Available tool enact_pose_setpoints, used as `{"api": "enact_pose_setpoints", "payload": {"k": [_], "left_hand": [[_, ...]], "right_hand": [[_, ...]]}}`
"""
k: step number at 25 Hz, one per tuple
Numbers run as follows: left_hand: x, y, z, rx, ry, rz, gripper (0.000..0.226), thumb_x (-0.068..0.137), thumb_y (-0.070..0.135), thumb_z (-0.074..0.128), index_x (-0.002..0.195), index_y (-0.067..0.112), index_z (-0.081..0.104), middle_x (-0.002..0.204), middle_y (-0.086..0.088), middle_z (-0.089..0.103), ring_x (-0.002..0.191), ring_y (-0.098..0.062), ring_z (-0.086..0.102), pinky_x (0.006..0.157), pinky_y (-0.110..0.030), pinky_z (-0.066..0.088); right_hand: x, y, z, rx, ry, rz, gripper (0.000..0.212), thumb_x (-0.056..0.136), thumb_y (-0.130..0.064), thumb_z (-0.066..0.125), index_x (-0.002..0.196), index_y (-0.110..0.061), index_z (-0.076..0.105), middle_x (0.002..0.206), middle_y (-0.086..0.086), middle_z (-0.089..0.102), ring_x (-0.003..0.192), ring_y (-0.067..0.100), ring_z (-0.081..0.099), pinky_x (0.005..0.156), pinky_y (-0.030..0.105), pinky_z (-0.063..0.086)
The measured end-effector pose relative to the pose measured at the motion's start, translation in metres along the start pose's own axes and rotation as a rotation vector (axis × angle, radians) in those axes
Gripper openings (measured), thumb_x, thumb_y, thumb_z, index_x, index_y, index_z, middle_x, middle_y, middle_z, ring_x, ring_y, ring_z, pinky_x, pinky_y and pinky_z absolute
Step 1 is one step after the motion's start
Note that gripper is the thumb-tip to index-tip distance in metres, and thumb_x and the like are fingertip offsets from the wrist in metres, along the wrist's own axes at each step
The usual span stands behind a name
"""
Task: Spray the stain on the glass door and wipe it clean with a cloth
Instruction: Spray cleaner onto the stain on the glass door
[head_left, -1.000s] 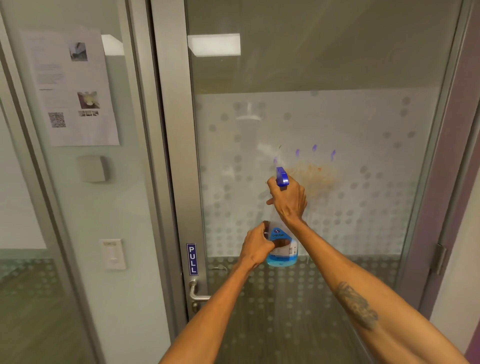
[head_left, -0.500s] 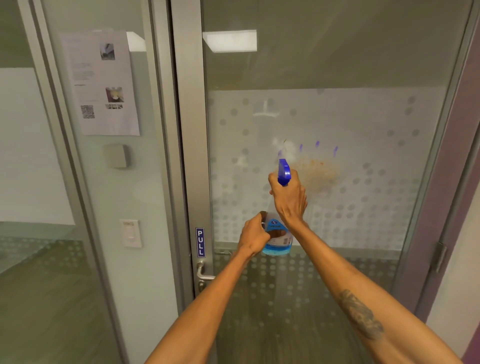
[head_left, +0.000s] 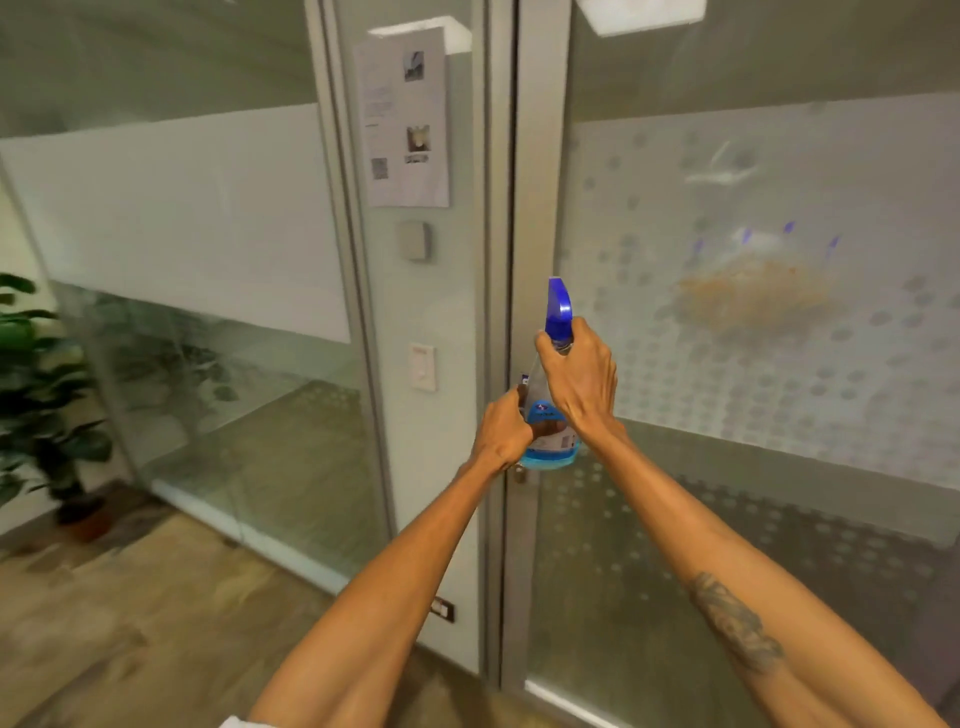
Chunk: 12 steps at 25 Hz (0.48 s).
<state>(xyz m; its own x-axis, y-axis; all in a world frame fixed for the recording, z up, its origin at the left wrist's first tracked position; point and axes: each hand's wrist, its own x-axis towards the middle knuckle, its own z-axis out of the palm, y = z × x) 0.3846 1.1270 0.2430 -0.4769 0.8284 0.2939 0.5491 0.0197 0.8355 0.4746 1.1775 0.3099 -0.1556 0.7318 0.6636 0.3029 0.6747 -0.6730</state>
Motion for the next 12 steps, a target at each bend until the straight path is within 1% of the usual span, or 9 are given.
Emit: {"api": "enact_pose_setpoints", "payload": {"k": [3, 4, 6, 7, 9, 12], "left_hand": [[-0.024, -0.033, -0.054, 0.09, 0.094, -0.097, 0.04, 0.081, 0.028, 0.077, 0.115, 0.019, 0.058, 0.113, -0.003, 0.071, 0.101, -0.024, 0.07, 0.084, -0.039, 0.061], [-0.032, -0.045, -0.073, 0.124, 0.129, -0.124, 0.041, 0.078, 0.027, 0.078, 0.113, 0.023, 0.057, 0.111, 0.0, 0.071, 0.099, -0.023, 0.07, 0.082, -0.04, 0.061], [-0.057, -0.065, -0.118, 0.177, 0.201, -0.178, 0.042, 0.077, 0.022, 0.078, 0.114, 0.024, 0.058, 0.109, 0.001, 0.071, 0.098, -0.022, 0.069, 0.076, -0.034, 0.059], [-0.07, -0.075, -0.141, 0.205, 0.228, -0.204, 0.041, 0.078, 0.02, 0.078, 0.115, 0.02, 0.059, 0.11, 0.0, 0.07, 0.098, -0.021, 0.068, 0.074, -0.031, 0.054], [-0.103, -0.091, -0.188, 0.263, 0.272, -0.261, 0.041, 0.08, 0.025, 0.078, 0.115, 0.013, 0.059, 0.11, -0.003, 0.069, 0.094, -0.019, 0.066, 0.074, -0.03, 0.049], [-0.159, -0.119, -0.26, 0.321, 0.365, -0.363, 0.047, 0.076, 0.037, 0.08, 0.112, 0.015, 0.058, 0.109, -0.002, 0.069, 0.095, -0.019, 0.066, 0.077, -0.032, 0.053]], "right_hand": [[-0.024, -0.037, 0.038, 0.089, -0.125, -0.021, 0.022, 0.088, -0.037, 0.062, 0.094, -0.016, 0.063, 0.089, 0.003, 0.063, 0.077, 0.024, 0.06, 0.07, 0.039, 0.051], [-0.034, -0.05, 0.053, 0.108, -0.172, -0.024, 0.023, 0.087, -0.037, 0.062, 0.093, -0.016, 0.064, 0.09, 0.004, 0.064, 0.078, 0.025, 0.061, 0.073, 0.042, 0.053], [-0.059, -0.082, 0.086, 0.164, -0.282, -0.049, 0.024, 0.087, -0.038, 0.062, 0.094, -0.016, 0.064, 0.092, 0.004, 0.064, 0.08, 0.027, 0.062, 0.077, 0.046, 0.054], [-0.073, -0.098, 0.101, 0.192, -0.336, -0.062, 0.023, 0.087, -0.039, 0.062, 0.095, -0.017, 0.063, 0.093, 0.003, 0.063, 0.08, 0.027, 0.062, 0.076, 0.046, 0.054], [-0.103, -0.132, 0.131, 0.258, -0.439, -0.092, 0.022, 0.088, -0.039, 0.061, 0.093, -0.018, 0.063, 0.091, 0.003, 0.064, 0.08, 0.028, 0.062, 0.075, 0.043, 0.054], [-0.155, -0.193, 0.174, 0.365, -0.581, -0.152, 0.02, 0.089, -0.038, 0.062, 0.088, -0.018, 0.063, 0.086, 0.003, 0.064, 0.076, 0.025, 0.061, 0.071, 0.037, 0.051]]}}
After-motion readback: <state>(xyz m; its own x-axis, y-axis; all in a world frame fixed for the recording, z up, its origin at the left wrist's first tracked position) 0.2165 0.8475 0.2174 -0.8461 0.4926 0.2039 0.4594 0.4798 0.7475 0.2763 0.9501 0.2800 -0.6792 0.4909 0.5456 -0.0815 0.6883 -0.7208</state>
